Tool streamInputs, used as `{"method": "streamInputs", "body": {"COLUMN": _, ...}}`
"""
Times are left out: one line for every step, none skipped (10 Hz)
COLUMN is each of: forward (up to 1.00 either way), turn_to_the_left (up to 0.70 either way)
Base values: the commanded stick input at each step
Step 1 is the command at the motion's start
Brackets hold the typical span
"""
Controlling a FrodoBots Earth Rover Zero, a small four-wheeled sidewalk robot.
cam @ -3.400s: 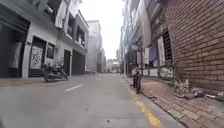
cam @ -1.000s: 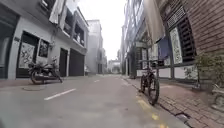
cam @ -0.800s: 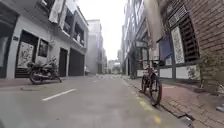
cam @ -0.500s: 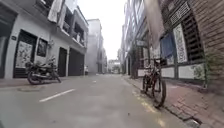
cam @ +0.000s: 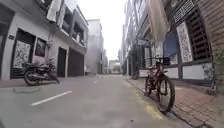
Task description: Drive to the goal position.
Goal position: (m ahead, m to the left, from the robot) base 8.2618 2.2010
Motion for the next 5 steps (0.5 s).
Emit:
{"method": "streamInputs", "body": {"forward": 0.46, "turn_to_the_left": 0.0}}
{"method": "streamInputs", "body": {"forward": 0.46, "turn_to_the_left": 0.0}}
{"method": "streamInputs", "body": {"forward": 0.46, "turn_to_the_left": 0.0}}
{"method": "streamInputs", "body": {"forward": 0.46, "turn_to_the_left": 0.0}}
{"method": "streamInputs", "body": {"forward": 0.46, "turn_to_the_left": 0.0}}
